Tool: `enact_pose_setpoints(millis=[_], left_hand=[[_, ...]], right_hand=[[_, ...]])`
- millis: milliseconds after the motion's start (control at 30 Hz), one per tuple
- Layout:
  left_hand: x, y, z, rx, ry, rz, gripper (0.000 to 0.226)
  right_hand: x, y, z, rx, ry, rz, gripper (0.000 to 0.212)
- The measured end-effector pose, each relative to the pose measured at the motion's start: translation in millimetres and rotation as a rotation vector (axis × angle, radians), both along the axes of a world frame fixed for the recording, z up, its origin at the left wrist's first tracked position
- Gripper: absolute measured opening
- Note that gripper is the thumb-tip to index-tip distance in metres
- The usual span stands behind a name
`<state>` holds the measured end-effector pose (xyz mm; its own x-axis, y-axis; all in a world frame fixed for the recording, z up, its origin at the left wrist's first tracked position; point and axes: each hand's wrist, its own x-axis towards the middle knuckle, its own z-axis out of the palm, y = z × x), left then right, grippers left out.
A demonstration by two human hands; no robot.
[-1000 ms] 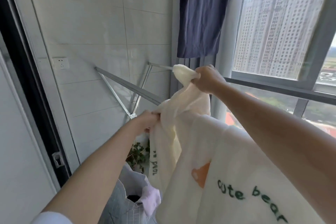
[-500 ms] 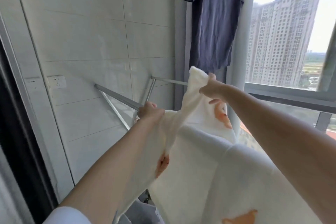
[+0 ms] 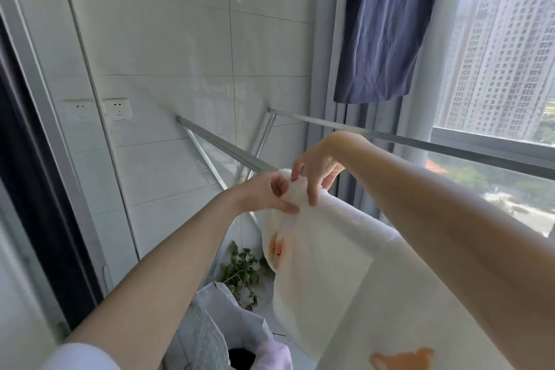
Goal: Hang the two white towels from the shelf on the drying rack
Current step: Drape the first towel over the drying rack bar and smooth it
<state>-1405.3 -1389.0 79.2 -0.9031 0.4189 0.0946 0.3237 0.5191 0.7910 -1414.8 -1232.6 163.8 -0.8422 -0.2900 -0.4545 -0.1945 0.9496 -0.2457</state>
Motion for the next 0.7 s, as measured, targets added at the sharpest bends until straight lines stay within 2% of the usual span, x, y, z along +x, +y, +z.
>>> enact_pose_setpoints(millis=[67,133,200,300,367,433,533,633,700], left_hand=[[1,0,2,0.016,0.006,0.037,0.019],[3,-1,5,0.042,-0.055,0.104,0.01],[5,-1,9,0.136,-0.169,0.128,0.011],[6,-2,16,0.26,-0.281,0.097,0.029],[5,-3,17,0.153,-0.21,0.108,0.042],[3,-2,14,0.062,-0.101,0.176,0.038],[-3,-4,16,0.141,-0.004,0.393,0.028],[-11,-11,32,0.242,0.062,0.577,0.022],[-11,-15,43,0.28,0.084,0.595,0.011]], right_hand=[[-1,0,-1,0.042,-0.008,0.016,0.08],[-4,1,-2,0.034,0.005,0.016,0.064],[-9,2,-2,-0.038,0.074,0.004,0.04],[-19,2,1,-0.206,0.32,-0.036,0.036],[-23,0,3,-0.307,0.448,-0.06,0.03],[-27,0,6,-0.342,0.588,-0.069,0.026],[-30,4,16,-0.346,0.822,-0.126,0.03],[-36,11,24,-0.418,0.817,-0.224,0.029],[-39,13,25,-0.304,0.785,-0.203,0.03]])
